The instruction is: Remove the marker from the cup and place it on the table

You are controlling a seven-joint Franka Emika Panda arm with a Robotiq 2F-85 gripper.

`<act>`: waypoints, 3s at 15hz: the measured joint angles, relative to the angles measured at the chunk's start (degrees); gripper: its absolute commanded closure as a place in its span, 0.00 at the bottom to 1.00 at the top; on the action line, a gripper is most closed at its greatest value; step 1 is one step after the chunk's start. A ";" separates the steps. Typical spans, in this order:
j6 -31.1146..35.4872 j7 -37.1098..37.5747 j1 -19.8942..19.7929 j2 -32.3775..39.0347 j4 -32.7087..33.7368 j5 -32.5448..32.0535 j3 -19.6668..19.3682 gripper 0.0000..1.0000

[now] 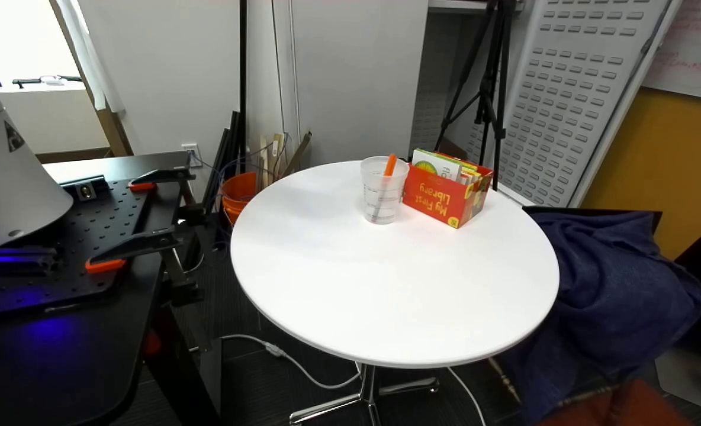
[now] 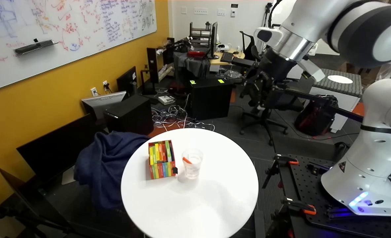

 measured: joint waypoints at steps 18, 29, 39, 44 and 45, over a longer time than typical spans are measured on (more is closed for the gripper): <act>29.18 -20.91 12.83 27.86 0.10 18.88 -11.00 0.00; 33.70 -35.36 22.33 37.18 4.88 33.47 -17.12 0.00; 33.69 -37.78 22.50 41.27 7.88 36.10 -17.12 0.00; 33.69 -40.75 22.44 41.48 9.20 41.91 -17.12 0.00; 33.69 -41.82 22.43 41.64 9.52 43.54 -17.12 0.00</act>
